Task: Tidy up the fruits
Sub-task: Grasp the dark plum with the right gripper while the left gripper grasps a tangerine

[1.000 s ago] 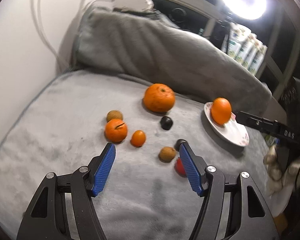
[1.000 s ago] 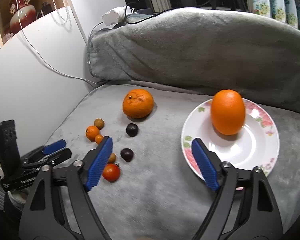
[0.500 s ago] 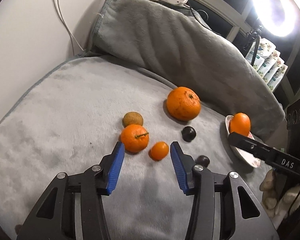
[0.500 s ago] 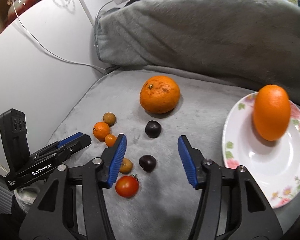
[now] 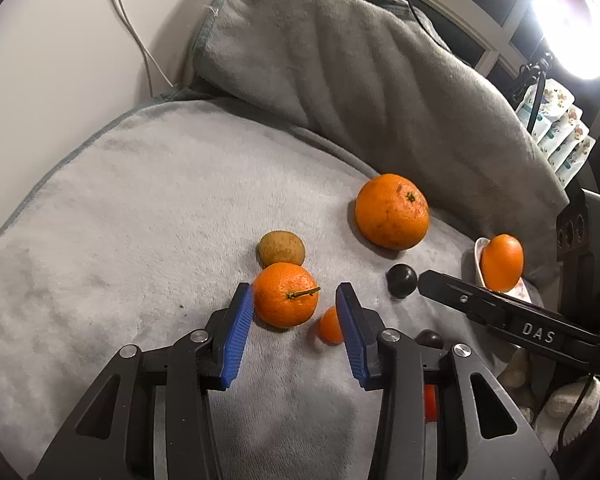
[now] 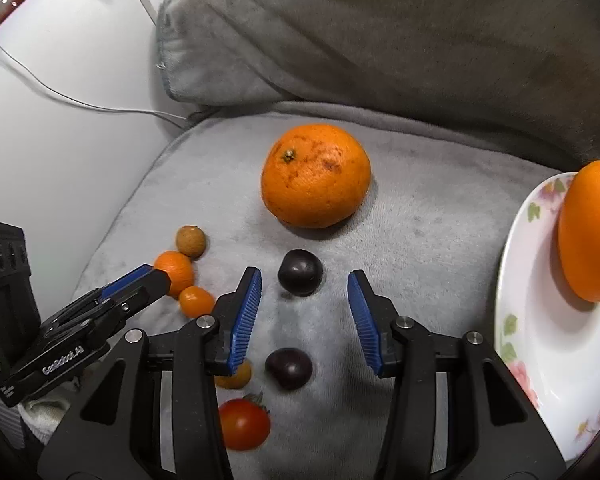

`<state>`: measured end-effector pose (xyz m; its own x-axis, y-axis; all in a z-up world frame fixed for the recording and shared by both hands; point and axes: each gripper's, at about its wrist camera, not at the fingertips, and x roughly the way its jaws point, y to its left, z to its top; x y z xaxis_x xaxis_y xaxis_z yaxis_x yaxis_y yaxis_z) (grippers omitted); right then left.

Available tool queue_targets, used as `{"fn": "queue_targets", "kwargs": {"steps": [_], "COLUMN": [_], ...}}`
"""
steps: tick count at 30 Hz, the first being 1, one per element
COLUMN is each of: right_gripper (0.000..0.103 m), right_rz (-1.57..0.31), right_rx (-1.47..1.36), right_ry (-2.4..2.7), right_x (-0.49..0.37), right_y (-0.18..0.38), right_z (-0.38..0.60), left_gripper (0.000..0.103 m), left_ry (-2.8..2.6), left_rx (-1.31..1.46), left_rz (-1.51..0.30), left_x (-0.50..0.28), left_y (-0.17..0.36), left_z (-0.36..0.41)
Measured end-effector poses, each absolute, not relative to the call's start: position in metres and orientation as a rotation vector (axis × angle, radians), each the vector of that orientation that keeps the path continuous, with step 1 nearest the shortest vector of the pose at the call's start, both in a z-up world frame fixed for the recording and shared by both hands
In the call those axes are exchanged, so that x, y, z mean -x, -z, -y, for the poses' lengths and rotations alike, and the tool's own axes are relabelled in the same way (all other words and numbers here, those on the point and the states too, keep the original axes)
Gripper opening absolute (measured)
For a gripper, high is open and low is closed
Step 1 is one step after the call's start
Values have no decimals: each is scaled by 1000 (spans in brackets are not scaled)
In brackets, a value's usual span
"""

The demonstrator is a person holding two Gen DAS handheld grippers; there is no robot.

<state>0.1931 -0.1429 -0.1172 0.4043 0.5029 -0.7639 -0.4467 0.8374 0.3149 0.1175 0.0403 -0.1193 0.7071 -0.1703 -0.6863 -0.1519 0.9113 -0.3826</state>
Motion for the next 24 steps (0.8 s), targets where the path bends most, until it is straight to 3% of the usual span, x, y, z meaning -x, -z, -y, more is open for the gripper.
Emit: {"fn": "queue_targets", "kwargs": {"steps": [8,14,18,24], "right_gripper": [38,37,29,27], "right_rz": [-988,-984,-981,-975], "right_rx": [-9,27,46,60], "right_ry": [-591,-597,-610,-622], "right_x": [-202,-203,-202,-201], "right_y": [128,129,130,129], "right_z": [129,120,115,113], "left_gripper": [38,36,35,34], "left_ry": [6,15,17,21], "left_rx": [463,468,462,463], "left_rz": [-822,-830,-828,-825], "left_x": [-125,-130,-129,-130], "left_y": [129,132,133,132], "left_z": [-44,-43,-42,-41]}}
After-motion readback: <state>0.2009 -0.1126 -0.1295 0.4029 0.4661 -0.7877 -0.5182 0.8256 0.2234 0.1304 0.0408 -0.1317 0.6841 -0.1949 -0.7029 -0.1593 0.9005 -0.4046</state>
